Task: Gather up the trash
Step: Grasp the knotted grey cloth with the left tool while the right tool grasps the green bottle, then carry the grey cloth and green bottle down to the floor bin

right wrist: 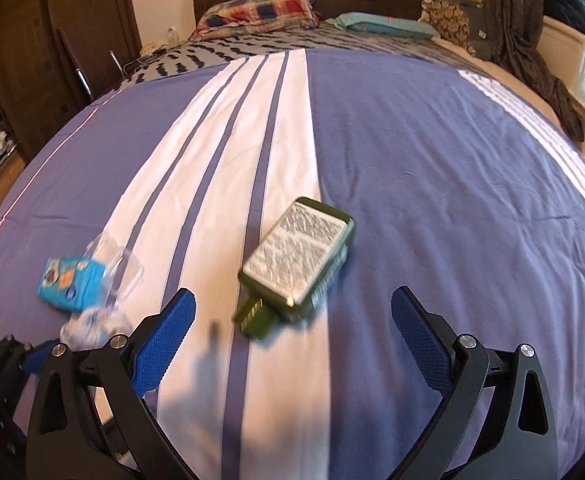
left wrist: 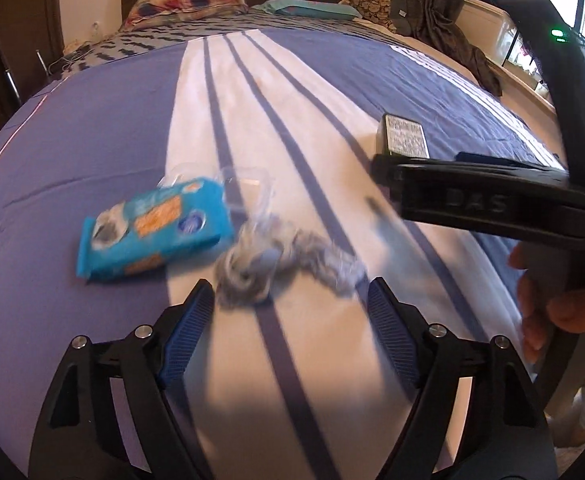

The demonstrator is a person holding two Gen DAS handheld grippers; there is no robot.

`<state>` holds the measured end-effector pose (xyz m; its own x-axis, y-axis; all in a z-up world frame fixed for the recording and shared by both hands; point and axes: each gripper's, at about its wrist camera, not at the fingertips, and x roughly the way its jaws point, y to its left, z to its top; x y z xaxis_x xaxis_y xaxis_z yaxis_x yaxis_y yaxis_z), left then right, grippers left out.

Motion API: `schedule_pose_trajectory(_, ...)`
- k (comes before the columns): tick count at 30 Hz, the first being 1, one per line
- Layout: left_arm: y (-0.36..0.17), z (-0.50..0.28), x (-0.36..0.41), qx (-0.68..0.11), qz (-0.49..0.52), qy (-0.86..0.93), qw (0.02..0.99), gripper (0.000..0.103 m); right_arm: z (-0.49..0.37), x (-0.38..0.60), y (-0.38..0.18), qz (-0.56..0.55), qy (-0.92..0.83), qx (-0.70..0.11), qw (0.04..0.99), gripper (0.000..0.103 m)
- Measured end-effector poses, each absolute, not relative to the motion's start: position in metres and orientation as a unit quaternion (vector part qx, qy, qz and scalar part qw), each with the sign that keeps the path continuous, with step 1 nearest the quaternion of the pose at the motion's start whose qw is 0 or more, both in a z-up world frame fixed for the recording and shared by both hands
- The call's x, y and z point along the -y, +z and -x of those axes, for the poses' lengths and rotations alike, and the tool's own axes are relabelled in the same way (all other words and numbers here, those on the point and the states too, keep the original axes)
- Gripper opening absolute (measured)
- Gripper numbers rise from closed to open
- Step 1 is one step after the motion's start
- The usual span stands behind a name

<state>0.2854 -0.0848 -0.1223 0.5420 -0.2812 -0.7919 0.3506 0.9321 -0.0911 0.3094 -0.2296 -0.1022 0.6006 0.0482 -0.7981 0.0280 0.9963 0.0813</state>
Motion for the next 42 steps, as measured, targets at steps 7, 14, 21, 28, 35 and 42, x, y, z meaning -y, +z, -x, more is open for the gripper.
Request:
schedule_pose_trajectory(7, -0.122, -0.304, 0.088, -0.442, -0.039, -0.178, 0.878, 0.056, -0.342, 0.236, -0.114, -0.065, -0.004, -0.465, 0.883, 0.068)
schedule_pose_trajectory(14, -0.119, -0.294, 0.083, -0.443, -0.045, -0.173, 0.879, 0.023, -0.327, 0.235, -0.114, -0.039, 0.004, -0.460, 0.887, 0.066)
schedule_pose_trajectory(21, -0.119, -0.252, 0.072, -0.441, -0.038, -0.178, 0.879, 0.019, -0.280, 0.233, -0.107, -0.025, 0.025, -0.458, 0.888, 0.066)
schedule_pose_trajectory(28, -0.108, -0.203, 0.067, -0.434, -0.042, -0.175, 0.883, 0.019, -0.217, 0.226, -0.097, -0.012, 0.046, -0.446, 0.894, 0.066)
schedule_pose_trajectory(35, -0.090, -0.149, 0.064, -0.414, -0.043, -0.172, 0.893, 0.019, -0.156, 0.223, -0.083, -0.005, 0.061, -0.426, 0.903, 0.066)
schedule_pose_trajectory(42, -0.074, -0.099, 0.060, -0.390, -0.038, -0.176, 0.903, 0.019, -0.103, 0.222, -0.063, -0.008, 0.070, -0.398, 0.915, 0.066)
